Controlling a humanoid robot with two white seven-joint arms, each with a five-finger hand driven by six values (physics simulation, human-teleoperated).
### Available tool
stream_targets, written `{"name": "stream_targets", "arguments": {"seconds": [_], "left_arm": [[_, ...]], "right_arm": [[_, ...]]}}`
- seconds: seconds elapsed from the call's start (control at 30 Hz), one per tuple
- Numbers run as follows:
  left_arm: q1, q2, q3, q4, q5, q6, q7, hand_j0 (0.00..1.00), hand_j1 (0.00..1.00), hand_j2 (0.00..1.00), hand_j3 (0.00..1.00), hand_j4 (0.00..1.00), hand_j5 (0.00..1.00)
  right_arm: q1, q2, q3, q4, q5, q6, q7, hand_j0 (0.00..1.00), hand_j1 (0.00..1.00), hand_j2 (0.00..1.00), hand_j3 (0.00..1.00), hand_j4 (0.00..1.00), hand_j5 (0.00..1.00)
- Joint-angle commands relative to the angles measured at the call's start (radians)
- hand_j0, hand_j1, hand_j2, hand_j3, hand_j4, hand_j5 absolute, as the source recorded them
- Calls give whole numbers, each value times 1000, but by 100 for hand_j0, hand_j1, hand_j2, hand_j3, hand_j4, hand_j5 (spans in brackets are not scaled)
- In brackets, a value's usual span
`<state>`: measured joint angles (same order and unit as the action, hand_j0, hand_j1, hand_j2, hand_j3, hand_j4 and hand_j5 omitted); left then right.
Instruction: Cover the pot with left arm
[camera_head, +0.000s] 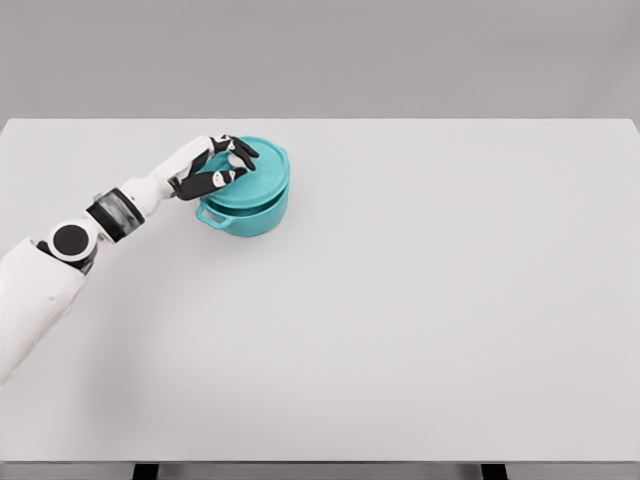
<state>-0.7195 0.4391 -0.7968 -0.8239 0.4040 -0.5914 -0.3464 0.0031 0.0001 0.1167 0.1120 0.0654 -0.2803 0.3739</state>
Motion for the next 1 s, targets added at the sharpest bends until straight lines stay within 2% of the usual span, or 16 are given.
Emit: {"name": "stream_targets", "arguments": {"seconds": [0.0, 0.2, 0.47, 0.53, 0.57, 0.63, 0.97], "left_arm": [[0, 4, -16, 8, -50, -10, -13, 39, 39, 39, 39, 39, 39], [2, 7, -15, 2, -50, -10, -46, 39, 39, 39, 39, 39, 39], [9, 32, -13, -26, -42, -10, -46, 41, 41, 41, 41, 41, 41], [9, 32, -15, -26, -42, -8, -46, 49, 49, 49, 49, 49, 49], [9, 32, -15, -26, -42, -8, -46, 60, 60, 60, 60, 60, 60], [9, 32, -13, -26, -42, -8, -46, 66, 66, 66, 66, 66, 66], [6, 35, -13, -26, -40, -8, -45, 70, 70, 70, 70, 70, 70]], "right_arm": [[0, 0, 0, 0, 1, 0, 0, 100, 100, 100, 100, 100, 100], [0, 0, 0, 0, 1, 0, 0, 100, 100, 100, 100, 100, 100], [0, 0, 0, 0, 1, 0, 0, 100, 100, 100, 100, 100, 100], [0, 0, 0, 0, 1, 0, 0, 100, 100, 100, 100, 100, 100], [0, 0, 0, 0, 1, 0, 0, 100, 100, 100, 100, 100, 100], [0, 0, 0, 0, 1, 0, 0, 100, 100, 100, 100, 100, 100], [0, 0, 0, 0, 1, 0, 0, 100, 100, 100, 100, 100, 100]]}}
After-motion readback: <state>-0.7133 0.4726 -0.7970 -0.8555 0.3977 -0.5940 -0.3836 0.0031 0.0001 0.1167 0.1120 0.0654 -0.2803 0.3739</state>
